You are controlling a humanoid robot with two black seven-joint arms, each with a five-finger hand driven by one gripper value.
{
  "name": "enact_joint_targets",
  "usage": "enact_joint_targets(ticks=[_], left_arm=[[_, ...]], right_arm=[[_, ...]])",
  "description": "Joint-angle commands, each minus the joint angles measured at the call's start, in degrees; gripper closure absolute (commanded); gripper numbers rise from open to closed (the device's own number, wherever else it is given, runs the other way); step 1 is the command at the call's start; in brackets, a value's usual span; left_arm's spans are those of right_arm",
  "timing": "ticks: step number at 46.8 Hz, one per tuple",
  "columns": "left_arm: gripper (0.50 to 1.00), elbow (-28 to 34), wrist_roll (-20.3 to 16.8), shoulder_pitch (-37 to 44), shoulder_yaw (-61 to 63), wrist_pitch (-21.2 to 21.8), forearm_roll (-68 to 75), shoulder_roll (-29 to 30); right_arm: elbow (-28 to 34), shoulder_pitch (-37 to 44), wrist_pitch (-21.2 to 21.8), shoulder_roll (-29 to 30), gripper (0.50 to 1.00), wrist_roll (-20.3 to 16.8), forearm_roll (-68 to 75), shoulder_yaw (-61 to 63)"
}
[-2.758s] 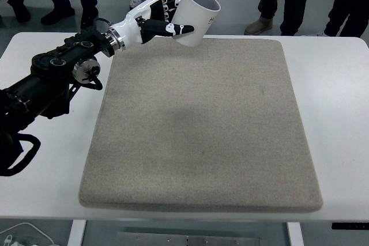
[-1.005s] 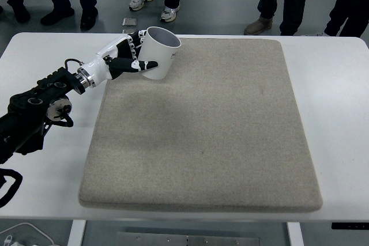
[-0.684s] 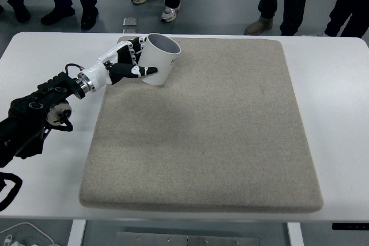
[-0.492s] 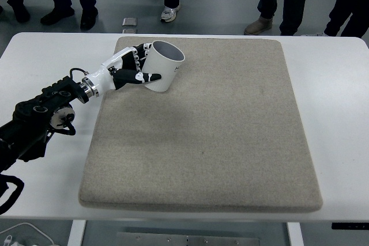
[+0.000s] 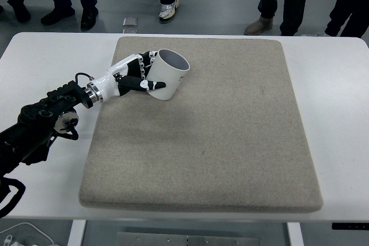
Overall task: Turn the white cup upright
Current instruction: 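Lower the cup with the left hand onto the pad, opening upward, then set the cup upright on the pad and open the left hand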
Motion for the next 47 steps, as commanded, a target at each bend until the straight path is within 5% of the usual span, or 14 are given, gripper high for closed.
enact_joint_targets(ticks=[1,19,35,42,47], left_arm=[[0.853,0.0,0.0,0.1,0.2,0.0,-0.1,-0.1],[0.834,0.0,0.0,0.5,0.1,0.0,-0.2,-0.1],[0.679,0.0,0.0,0.5,-0.6,0.4,-0.7,-0.1],[0.568,-0.1,0.0,0.5,-0.8,0.4,-0.9,-0.1],[0.549,-0.2,0.0,0.5,-0.9,0.4,-0.9,-0.1]], right_arm=[[0.0,-0.2,0.0,0.0,0.57,0.0,0.0,0.0],[0.0,-0.2,0.0,0.0,0.57,0.1,0.0,0.0],[0.0,-0.2,0.0,0.0,0.57,0.0,0.0,0.0],[0.1,-0.2,0.0,0.0,0.57,0.0,0.0,-0.1],[0.1,-0.2,0.0,0.0,0.57,0.0,0.0,-0.1]])
